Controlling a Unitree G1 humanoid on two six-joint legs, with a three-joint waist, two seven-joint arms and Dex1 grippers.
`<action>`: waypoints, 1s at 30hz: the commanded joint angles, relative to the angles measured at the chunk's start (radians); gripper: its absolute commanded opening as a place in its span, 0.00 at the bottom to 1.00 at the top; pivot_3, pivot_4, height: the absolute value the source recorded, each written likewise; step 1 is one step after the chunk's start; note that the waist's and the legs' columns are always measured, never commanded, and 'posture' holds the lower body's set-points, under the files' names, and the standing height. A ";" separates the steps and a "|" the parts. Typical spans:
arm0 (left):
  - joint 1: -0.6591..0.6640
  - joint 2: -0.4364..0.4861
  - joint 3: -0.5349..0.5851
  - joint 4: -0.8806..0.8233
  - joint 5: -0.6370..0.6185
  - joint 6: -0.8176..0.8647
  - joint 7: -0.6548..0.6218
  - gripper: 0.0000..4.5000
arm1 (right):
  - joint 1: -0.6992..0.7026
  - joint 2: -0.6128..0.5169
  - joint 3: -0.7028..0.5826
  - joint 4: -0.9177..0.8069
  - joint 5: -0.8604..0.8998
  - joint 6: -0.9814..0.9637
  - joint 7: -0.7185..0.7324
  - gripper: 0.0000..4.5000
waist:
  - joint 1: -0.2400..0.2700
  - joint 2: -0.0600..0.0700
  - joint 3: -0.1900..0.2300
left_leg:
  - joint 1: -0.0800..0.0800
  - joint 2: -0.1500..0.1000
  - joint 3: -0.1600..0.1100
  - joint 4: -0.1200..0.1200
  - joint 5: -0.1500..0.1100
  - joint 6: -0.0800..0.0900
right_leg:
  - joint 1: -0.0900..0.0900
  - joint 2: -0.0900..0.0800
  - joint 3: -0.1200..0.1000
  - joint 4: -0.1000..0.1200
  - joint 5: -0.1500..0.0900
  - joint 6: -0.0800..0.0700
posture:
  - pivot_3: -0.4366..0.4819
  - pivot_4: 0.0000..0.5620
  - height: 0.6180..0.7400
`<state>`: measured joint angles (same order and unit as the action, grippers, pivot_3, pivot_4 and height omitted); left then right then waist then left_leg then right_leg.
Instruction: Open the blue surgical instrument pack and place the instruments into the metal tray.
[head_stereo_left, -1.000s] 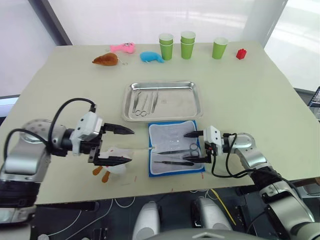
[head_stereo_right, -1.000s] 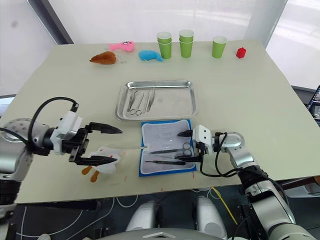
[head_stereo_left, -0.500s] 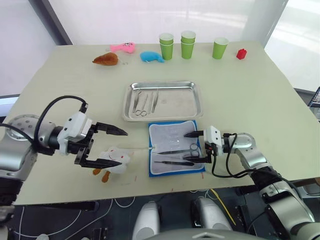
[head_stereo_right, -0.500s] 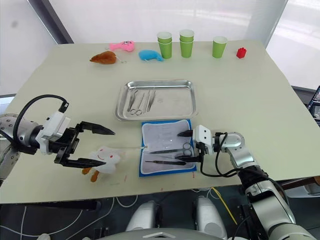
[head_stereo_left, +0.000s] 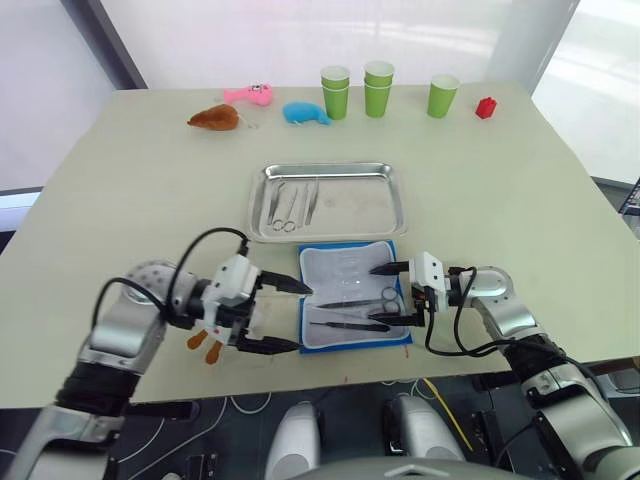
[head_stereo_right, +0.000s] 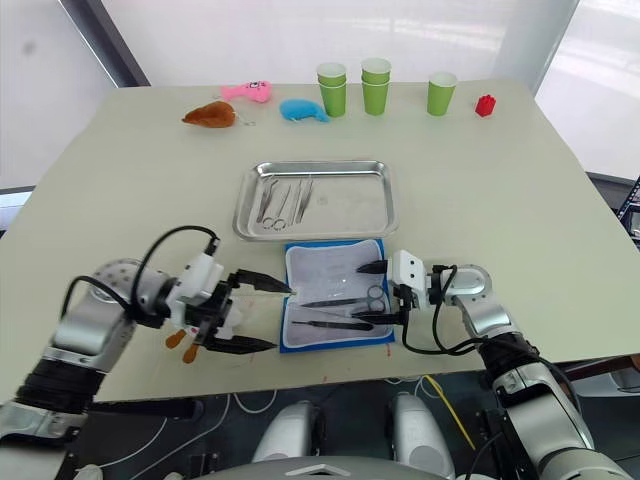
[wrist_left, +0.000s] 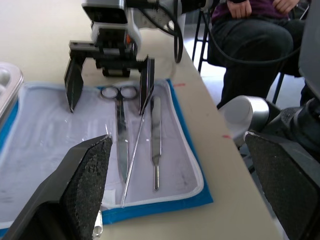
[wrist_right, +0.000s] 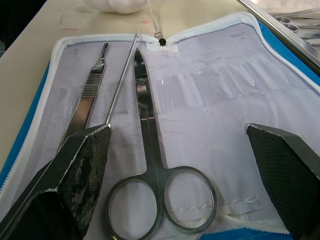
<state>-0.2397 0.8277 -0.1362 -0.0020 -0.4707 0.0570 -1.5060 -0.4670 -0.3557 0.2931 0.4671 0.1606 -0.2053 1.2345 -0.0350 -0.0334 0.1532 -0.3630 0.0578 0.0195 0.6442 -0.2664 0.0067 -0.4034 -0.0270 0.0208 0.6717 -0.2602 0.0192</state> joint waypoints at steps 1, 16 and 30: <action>-0.018 -0.049 -0.012 0.056 0.066 -0.052 0.036 0.99 | 0.052 -0.041 0.016 0.032 -0.056 0.040 -0.016 1.00 | 0.002 0.002 0.000 | 0.000 0.000 0.000 0.000 0.000 0.000 | 0.000 0.000 0.000 0.000 0.000 0.000 | 0.48 0.27 1.00; -0.067 -0.192 -0.082 0.253 0.248 -0.149 0.108 0.99 | 0.083 -0.068 0.009 -0.022 -0.050 0.068 -0.027 1.00 | 0.022 0.005 0.000 | 0.000 -0.001 0.000 0.001 0.000 0.000 | 0.001 -0.001 0.001 -0.001 0.000 0.000 | 0.48 0.27 1.00; -0.041 -0.177 -0.154 0.272 0.314 -0.093 0.066 0.99 | 0.081 -0.089 -0.032 -0.128 -0.009 0.130 -0.036 1.00 | 0.022 0.012 -0.005 | 0.000 -0.002 0.000 0.002 0.000 0.000 | 0.002 -0.001 0.001 -0.001 0.000 0.001 | 0.48 0.27 1.00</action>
<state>-0.3206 0.6427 -0.2231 0.2344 -0.2047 -0.0782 -1.4164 -0.4061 -0.4161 0.2660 0.3413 0.1670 -0.1075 1.1956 -0.0130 -0.0210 0.1484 -0.3630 0.0561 0.0195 0.6461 -0.2664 0.0068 -0.4014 -0.0275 0.0221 0.6705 -0.2603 0.0199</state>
